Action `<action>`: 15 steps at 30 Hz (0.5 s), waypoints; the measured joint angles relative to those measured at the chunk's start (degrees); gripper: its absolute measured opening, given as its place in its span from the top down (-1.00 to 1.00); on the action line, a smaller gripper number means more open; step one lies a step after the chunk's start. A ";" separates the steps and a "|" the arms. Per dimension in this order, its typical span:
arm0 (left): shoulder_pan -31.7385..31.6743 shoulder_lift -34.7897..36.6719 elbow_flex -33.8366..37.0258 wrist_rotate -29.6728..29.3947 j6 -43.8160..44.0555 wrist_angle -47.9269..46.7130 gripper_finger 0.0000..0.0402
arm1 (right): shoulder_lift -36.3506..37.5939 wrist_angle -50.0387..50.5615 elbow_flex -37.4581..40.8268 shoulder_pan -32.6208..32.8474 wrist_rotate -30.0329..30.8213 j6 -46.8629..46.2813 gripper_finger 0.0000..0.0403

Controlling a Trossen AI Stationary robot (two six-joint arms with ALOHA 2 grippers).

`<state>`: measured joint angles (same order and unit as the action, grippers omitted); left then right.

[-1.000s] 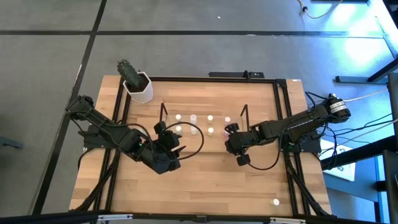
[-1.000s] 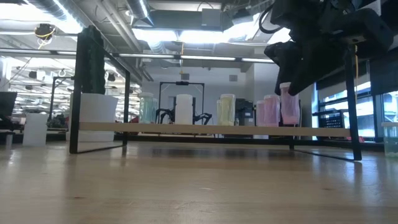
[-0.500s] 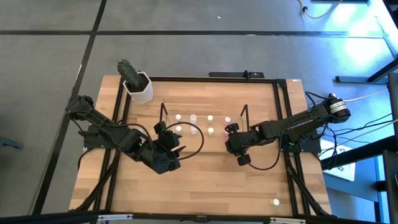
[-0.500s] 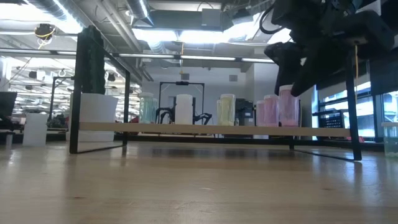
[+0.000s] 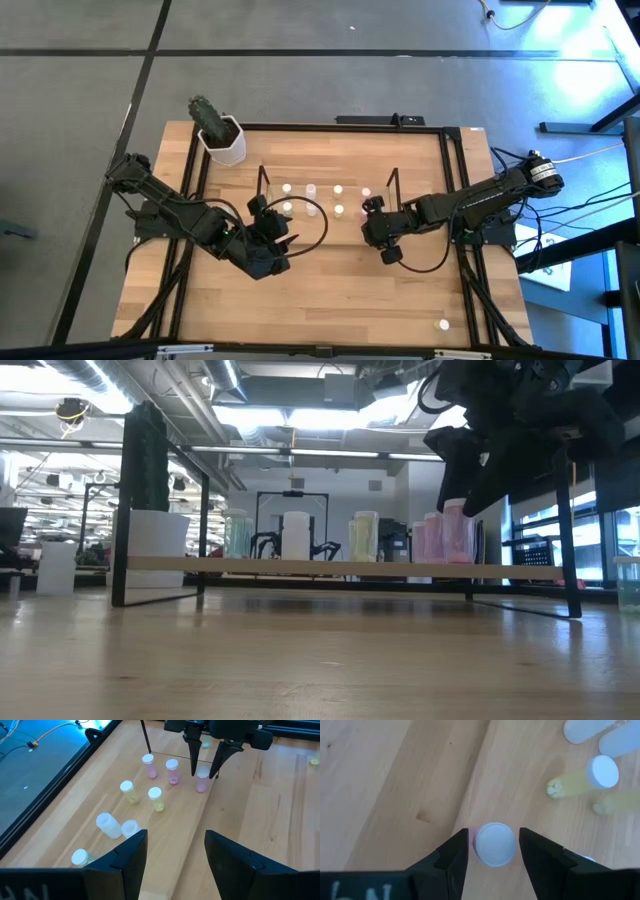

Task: Pick and place medicine bottles onto shelf by color
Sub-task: Put the white pill bottle aligned with the other white pill bottles on the shelf

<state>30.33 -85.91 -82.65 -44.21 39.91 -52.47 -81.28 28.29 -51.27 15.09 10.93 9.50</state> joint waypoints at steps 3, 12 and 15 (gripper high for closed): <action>0.00 0.00 0.00 0.02 0.01 -0.64 0.05 | 0.00 0.00 0.00 0.00 0.01 0.00 0.12; 0.00 0.00 0.00 0.40 0.01 -1.17 0.05 | 0.00 2.73 -2.42 0.00 -0.01 -0.41 0.12; 0.00 0.00 0.00 0.42 0.02 -1.16 0.05 | 0.00 3.72 -3.68 0.00 0.01 -1.45 0.12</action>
<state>30.33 -85.91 -82.65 -43.79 39.93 -53.63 -81.28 32.01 -54.95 15.09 10.94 8.05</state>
